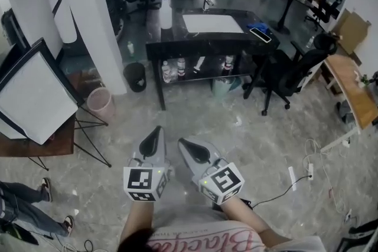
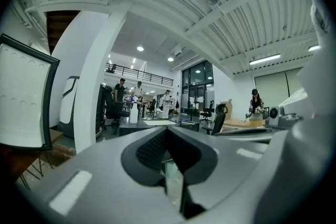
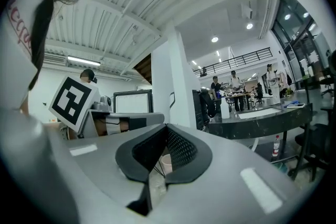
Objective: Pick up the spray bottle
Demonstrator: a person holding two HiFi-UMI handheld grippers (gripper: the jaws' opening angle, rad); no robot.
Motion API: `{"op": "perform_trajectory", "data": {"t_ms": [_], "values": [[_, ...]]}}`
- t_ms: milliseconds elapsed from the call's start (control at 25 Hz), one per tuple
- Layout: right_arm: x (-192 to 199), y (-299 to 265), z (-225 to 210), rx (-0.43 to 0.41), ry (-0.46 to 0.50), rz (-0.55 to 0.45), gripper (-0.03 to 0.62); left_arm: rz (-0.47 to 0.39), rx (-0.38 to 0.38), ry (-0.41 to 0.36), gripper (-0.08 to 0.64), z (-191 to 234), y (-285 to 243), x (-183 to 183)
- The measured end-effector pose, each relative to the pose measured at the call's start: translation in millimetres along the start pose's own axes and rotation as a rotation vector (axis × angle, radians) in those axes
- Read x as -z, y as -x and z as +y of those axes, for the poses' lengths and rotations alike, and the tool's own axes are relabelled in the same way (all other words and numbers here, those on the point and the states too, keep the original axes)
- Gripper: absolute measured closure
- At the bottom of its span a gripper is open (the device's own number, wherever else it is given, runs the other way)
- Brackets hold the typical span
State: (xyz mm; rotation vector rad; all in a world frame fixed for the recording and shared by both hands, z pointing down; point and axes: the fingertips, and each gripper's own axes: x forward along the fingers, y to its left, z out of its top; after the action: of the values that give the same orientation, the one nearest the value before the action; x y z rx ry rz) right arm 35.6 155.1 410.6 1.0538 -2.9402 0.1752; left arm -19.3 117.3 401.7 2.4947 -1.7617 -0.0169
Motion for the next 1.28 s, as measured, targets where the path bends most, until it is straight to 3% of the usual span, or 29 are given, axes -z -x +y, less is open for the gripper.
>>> {"op": "perform_trajectory", "data": {"t_ms": [400, 680, 1120, 1280], "values": [[-23, -113, -67, 0.004, 0.009, -0.015, 0.594, 0.0, 0.025, -0.015, 0.56, 78, -105, -21], [-37, -185, -114, 0.038, 0.029, -0.027, 0.594, -0.031, 0.091, -0.017, 0.558, 115, -175, -33], [-39, -235, -171, 0.078, 0.011, 0.002, 0.594, -0.006, 0.098, 0.032, 0.56, 158, -245, -26], [-35, -254, -194, 0.076, -0.018, 0.006, 0.594, 0.0, 0.134, 0.019, 0.558, 161, -272, -23]]}}
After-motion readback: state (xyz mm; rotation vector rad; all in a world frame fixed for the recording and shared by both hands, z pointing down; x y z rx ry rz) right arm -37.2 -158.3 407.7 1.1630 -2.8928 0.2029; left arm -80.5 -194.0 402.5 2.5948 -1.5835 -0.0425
